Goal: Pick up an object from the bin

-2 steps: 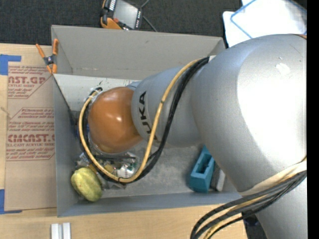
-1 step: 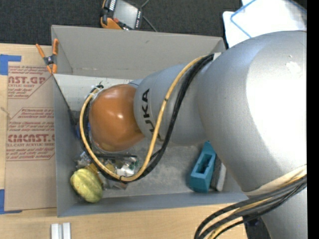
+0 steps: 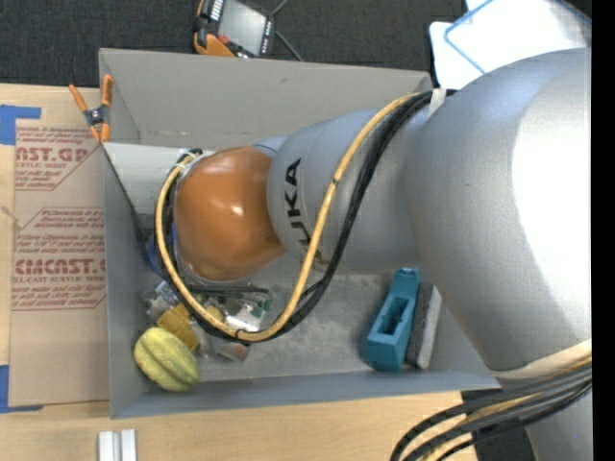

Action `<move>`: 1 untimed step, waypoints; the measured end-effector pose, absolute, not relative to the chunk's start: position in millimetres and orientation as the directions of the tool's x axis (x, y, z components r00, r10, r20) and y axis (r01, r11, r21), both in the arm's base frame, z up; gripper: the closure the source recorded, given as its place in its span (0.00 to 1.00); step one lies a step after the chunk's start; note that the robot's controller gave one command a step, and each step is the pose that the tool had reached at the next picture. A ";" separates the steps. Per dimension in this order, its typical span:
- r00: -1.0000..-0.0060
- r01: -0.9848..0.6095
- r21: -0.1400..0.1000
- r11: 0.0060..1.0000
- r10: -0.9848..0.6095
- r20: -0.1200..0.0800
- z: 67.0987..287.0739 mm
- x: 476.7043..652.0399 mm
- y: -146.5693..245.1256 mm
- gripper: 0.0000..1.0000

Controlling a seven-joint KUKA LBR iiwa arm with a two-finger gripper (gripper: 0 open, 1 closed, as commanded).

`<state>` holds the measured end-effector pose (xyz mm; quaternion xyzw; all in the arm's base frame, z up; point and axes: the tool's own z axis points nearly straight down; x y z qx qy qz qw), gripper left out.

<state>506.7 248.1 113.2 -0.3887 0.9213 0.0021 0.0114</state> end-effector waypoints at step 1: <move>-0.698 -0.716 -0.003 0.698 -0.715 -0.025 152.2 506.3 249.7 1.00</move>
Offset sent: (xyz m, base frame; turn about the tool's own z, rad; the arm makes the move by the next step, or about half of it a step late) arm -0.0004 0.0001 0.0278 0.0004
